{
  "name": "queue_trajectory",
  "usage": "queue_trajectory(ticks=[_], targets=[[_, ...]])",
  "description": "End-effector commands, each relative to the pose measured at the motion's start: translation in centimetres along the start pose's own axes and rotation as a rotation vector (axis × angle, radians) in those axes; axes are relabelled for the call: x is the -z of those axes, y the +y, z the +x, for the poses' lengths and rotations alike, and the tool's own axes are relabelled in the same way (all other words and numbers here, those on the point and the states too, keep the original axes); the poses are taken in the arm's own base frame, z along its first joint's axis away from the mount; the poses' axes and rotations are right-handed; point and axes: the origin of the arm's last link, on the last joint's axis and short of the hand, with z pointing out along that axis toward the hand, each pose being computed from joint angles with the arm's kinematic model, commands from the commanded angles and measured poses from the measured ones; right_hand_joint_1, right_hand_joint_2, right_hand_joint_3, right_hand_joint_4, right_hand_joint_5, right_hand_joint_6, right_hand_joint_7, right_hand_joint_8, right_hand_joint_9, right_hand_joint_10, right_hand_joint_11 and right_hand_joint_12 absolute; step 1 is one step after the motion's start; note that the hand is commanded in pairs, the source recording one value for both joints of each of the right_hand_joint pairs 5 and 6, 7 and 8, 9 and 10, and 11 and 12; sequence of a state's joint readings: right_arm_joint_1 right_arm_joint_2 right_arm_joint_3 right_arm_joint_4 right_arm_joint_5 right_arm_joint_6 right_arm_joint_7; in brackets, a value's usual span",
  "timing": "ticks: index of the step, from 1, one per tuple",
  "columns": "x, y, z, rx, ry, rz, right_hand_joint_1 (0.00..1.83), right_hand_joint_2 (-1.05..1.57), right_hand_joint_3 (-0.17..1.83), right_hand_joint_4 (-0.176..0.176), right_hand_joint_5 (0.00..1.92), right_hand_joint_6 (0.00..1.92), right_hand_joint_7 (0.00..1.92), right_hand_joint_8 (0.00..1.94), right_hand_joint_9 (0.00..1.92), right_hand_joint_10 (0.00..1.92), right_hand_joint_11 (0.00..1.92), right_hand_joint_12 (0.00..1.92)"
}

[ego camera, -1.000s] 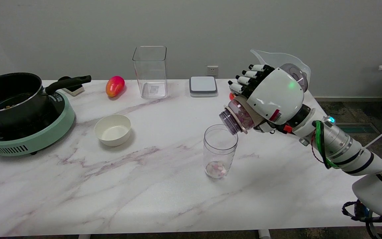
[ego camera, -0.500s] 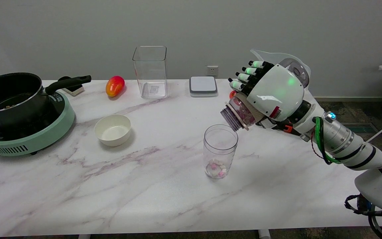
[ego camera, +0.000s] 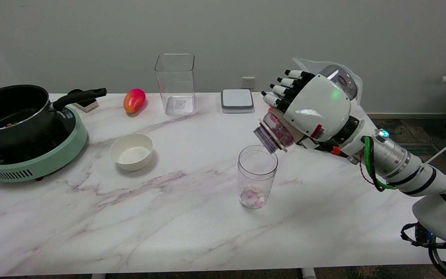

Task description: Pour the contents of the bottle into the measuring cup.

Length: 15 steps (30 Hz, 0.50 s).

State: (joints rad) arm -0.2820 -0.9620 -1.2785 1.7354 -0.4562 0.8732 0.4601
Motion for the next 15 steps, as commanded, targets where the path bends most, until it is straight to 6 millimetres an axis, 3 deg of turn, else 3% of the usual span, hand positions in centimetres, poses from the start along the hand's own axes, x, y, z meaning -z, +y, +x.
queue_trajectory(ticks=[1,15], targets=[[-0.44,-0.50,0.76,0.044,0.027,0.046,1.47,1.31,0.28,0.000,1.92,1.92,1.92,1.92,1.56,1.56,1.29,1.29],[-0.04,-1.25,0.74,0.079,0.006,0.090,1.47,1.31,0.28,0.000,1.92,1.92,1.92,1.92,1.56,1.56,1.29,1.29]])
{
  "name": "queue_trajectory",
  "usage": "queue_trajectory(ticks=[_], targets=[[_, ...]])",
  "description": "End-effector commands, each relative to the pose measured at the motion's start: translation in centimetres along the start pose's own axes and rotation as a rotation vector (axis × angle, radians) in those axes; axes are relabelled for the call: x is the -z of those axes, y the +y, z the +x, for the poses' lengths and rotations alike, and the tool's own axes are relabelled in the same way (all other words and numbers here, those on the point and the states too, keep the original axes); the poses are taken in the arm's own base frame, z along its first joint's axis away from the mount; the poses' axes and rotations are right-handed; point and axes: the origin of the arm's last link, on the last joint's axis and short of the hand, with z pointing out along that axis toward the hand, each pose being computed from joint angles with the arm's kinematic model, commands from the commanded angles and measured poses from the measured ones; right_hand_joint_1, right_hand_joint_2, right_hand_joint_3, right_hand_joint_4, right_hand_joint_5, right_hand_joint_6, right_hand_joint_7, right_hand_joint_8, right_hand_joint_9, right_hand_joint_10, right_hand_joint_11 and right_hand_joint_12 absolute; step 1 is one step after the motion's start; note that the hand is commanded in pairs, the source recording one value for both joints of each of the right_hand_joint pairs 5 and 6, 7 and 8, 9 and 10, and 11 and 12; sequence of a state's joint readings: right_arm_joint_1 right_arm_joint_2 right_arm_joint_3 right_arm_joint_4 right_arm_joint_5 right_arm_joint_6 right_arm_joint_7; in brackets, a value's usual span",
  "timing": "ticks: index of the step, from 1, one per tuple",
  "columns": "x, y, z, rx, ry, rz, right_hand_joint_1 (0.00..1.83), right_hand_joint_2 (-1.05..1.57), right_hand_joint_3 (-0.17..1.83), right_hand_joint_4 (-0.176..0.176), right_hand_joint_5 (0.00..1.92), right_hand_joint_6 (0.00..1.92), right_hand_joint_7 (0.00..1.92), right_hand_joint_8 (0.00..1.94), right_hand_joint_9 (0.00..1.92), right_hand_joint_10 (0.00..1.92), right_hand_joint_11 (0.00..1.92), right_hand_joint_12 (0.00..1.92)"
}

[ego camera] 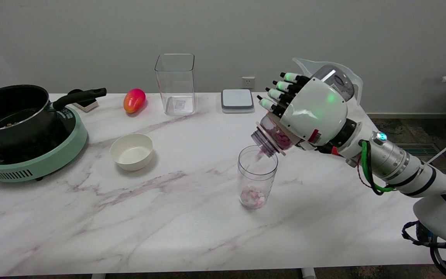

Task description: Pour the contents of the bottle into the measuring cup.

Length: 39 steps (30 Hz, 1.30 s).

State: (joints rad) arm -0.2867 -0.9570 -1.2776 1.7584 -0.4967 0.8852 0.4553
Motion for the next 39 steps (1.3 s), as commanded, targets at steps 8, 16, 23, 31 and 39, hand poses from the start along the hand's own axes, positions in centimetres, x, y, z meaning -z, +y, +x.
queue_trajectory(ticks=[8,16,23,31,39], targets=[[0.2,-1.0,0.0,0.058,-0.022,0.076,1.47,1.30,0.28,0.000,1.92,1.92,1.92,1.92,1.55,1.55,1.29,1.29],[0.3,-0.8,-0.1,0.072,-0.021,0.074,1.48,1.29,0.28,0.000,1.92,1.92,1.92,1.92,1.55,1.55,1.29,1.29],[0.3,-0.4,0.1,0.098,-0.014,0.078,1.48,1.28,0.28,0.000,1.92,1.92,1.92,1.92,1.55,1.55,1.29,1.29],[0.1,-0.4,0.6,0.100,0.015,0.082,1.48,1.28,0.28,0.000,1.92,1.92,1.92,1.92,1.55,1.55,1.29,1.29],[-0.6,-0.9,1.2,0.112,0.050,0.106,1.48,1.28,0.29,0.000,1.92,1.92,1.92,1.92,1.55,1.55,1.29,1.29]])
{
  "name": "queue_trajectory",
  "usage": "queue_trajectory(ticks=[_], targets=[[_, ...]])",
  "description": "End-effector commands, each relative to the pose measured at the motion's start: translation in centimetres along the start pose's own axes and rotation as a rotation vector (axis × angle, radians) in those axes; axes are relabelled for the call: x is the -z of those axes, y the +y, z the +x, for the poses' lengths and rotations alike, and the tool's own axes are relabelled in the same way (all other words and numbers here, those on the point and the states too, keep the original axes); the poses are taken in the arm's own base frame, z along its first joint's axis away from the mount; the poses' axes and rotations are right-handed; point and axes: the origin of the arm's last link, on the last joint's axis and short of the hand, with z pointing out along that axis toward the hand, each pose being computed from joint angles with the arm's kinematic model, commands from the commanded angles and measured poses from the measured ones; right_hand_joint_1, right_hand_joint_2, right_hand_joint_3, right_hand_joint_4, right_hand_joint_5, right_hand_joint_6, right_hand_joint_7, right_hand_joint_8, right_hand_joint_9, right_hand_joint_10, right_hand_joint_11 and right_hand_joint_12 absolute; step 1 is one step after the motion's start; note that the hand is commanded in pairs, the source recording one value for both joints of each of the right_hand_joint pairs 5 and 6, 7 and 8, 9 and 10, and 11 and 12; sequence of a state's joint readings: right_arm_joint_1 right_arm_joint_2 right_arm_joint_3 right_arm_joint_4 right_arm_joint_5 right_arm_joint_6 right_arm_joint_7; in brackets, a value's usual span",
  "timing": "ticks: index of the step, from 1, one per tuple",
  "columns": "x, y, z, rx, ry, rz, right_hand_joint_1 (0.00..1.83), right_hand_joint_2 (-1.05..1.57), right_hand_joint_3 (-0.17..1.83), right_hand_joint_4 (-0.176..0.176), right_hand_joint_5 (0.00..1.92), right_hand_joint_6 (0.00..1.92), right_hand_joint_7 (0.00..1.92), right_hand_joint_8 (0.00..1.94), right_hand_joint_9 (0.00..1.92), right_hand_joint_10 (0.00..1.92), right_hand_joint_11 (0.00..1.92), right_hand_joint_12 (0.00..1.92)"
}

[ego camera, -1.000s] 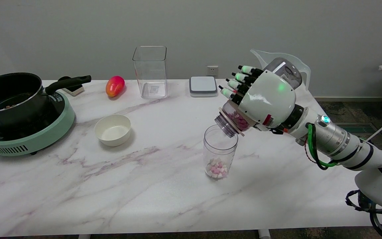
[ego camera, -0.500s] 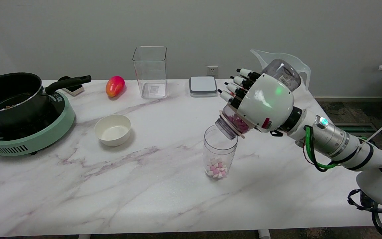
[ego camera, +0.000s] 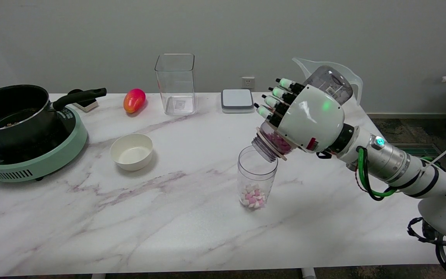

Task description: Pour the contents of the bottle into the measuring cup.

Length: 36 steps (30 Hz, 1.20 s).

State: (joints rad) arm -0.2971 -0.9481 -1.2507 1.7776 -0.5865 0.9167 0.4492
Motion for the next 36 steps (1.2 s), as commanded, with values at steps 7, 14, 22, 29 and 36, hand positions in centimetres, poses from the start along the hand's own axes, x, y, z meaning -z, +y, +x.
queue_trajectory(ticks=[7,14,22,29,36], targets=[[-1.34,-0.33,1.17,0.049,0.079,0.061,1.48,1.28,0.29,0.000,1.92,1.92,1.92,1.92,1.55,1.55,1.29,1.29],[-1.34,-0.30,0.96,0.051,0.068,0.061,1.49,1.28,0.29,0.000,1.92,1.92,1.92,1.92,1.55,1.55,1.29,1.29],[-1.33,-0.29,0.84,0.054,0.052,0.056,1.49,1.28,0.29,0.000,1.92,1.92,1.92,1.92,1.55,1.55,1.29,1.29],[-1.31,0.25,0.87,0.087,0.049,0.068,1.48,1.28,0.29,0.000,1.92,1.92,1.92,1.92,1.55,1.55,1.29,1.29],[-1.15,0.32,0.82,0.101,0.042,0.067,1.48,1.28,0.29,0.000,1.92,1.92,1.92,1.92,1.55,1.55,1.29,1.29]])
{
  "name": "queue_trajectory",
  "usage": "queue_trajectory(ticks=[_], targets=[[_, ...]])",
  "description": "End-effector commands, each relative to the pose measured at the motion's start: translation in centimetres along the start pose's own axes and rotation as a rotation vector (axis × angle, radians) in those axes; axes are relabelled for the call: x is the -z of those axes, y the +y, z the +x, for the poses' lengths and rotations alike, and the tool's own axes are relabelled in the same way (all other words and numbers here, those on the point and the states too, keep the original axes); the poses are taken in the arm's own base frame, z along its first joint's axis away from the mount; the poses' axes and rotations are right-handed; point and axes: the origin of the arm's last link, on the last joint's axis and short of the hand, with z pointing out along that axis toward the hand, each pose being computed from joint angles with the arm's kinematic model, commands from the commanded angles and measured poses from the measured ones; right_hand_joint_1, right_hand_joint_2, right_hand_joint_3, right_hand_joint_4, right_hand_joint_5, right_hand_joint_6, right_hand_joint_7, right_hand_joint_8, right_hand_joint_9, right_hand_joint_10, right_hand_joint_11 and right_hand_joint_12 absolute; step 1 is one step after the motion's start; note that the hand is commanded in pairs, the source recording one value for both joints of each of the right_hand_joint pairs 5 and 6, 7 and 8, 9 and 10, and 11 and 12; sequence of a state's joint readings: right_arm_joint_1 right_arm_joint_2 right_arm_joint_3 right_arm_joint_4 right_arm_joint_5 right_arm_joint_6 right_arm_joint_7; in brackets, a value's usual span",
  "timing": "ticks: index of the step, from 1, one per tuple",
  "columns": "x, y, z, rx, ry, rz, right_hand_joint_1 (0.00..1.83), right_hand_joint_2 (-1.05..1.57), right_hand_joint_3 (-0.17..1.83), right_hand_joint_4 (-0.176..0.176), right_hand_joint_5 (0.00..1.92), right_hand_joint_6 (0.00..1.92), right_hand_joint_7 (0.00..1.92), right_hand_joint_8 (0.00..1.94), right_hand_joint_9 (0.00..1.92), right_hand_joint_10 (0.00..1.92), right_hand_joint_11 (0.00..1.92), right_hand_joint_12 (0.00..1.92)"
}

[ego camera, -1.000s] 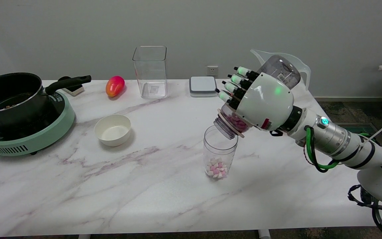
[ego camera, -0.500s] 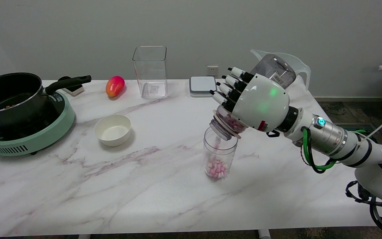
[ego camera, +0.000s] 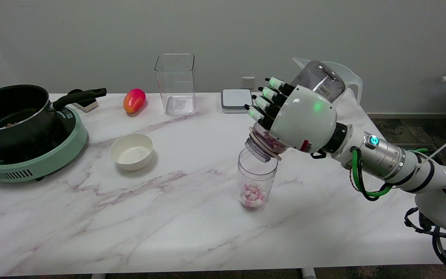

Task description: Pour the contents of the bottle into the measuring cup.

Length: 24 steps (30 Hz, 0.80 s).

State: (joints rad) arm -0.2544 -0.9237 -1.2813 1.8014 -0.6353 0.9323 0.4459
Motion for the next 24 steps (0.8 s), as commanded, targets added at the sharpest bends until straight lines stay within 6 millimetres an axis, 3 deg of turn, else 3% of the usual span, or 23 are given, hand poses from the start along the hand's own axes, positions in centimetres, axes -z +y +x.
queue_trajectory(ticks=[1,13,24], targets=[[0.1,0.4,-0.1,0.038,-0.012,0.010,1.48,1.28,0.29,0.000,1.92,1.92,1.92,1.92,1.55,1.55,1.29,1.29],[-0.1,-1.3,-0.4,0.003,-0.024,0.045,1.48,1.28,0.29,0.000,1.92,1.92,1.92,1.92,1.55,1.55,1.29,1.29],[-0.1,-1.0,-0.5,0.019,-0.034,0.037,1.48,1.28,0.29,0.000,1.92,1.92,1.92,1.92,1.55,1.55,1.29,1.29]])
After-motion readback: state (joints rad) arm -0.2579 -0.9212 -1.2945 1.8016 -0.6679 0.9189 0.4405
